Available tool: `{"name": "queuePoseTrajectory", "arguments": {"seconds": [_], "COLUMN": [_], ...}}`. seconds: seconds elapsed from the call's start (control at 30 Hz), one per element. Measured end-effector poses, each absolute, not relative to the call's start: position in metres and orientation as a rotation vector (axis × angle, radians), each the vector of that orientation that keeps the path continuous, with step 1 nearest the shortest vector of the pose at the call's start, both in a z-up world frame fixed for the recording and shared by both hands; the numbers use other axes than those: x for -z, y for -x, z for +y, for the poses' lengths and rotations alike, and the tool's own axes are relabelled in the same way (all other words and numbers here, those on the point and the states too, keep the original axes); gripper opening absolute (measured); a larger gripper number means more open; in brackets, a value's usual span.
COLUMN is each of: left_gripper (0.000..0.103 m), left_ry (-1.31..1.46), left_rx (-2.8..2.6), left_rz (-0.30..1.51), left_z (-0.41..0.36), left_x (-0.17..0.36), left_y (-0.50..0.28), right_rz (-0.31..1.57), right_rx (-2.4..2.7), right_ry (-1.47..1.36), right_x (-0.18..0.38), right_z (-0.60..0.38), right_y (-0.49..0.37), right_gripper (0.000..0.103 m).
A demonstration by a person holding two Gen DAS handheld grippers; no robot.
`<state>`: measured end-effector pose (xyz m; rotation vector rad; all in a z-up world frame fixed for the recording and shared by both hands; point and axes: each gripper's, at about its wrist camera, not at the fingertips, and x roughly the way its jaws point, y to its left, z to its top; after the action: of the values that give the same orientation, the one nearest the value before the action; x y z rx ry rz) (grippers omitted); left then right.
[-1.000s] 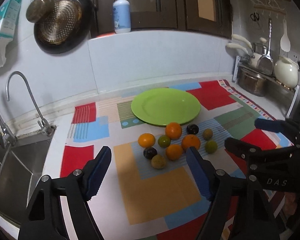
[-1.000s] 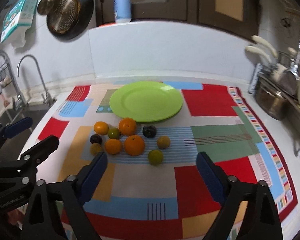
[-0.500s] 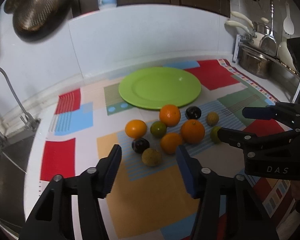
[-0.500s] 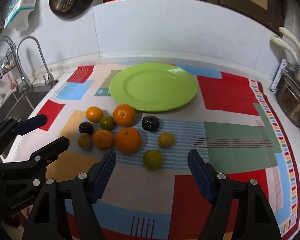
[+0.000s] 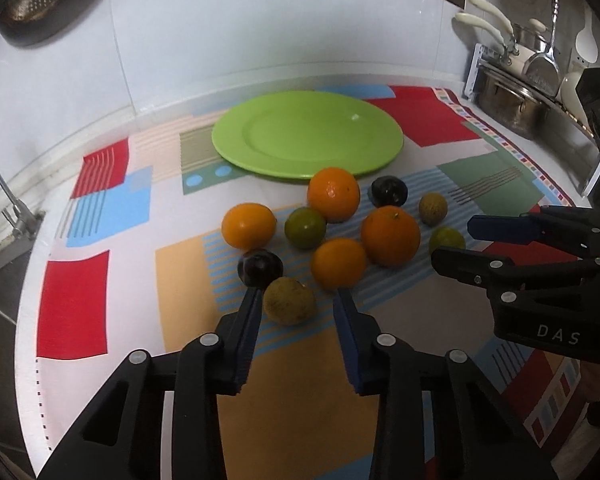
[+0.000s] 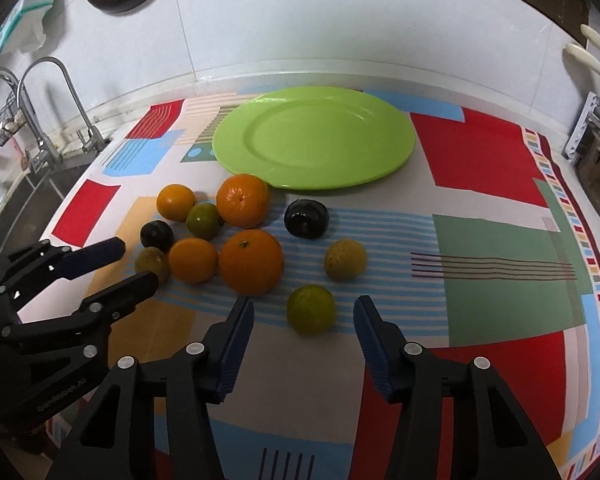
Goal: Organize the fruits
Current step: 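Move both grippers down toward the fruit cluster in front of the plate, then close the left gripper on a small brownish fruit while the right gripper grasps a small green fruit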
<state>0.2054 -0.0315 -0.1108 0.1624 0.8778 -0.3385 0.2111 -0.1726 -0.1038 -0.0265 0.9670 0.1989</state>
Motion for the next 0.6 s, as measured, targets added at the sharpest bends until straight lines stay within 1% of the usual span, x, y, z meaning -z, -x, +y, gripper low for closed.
{"name": "queuePoseTrajectory", "arguments": {"seconds": [0.17, 0.3, 0.37, 0.43, 0.6], "left_gripper": [0.036, 0.030, 0.030, 0.030, 0.030], "left_ry": [-0.150, -0.153, -0.152, -0.151, -0.155], "left_rx": [0.333, 0.327, 0.327, 0.329, 0.331], "left_rz": [0.896, 0.898, 0.898, 0.898, 0.893], "left_z": [-0.0298, -0.0307, -0.0307, -0.0305, -0.0308], "left_x": [0.1165, 0.1185, 0.1189, 0.1190, 0.1164], "left_y": [-0.2105, -0.2134, -0.2142, -0.2146, -0.2127], "right_rz": [0.986, 0.988, 0.986, 0.990, 0.993], "right_rx": [-0.204, -0.206, -0.204, -0.203, -0.206], "right_ry": [0.022, 0.024, 0.026, 0.027, 0.019], "right_x": [0.1091, 0.1105, 0.1105, 0.1115, 0.1117], "right_z": [-0.1735, -0.1734, -0.1739, -0.1747, -0.1759], "right_y": [-0.2150, -0.2166, -0.2172, -0.2179, -0.2178], "right_gripper": [0.043, 0.039, 0.037, 0.031, 0.030]}}
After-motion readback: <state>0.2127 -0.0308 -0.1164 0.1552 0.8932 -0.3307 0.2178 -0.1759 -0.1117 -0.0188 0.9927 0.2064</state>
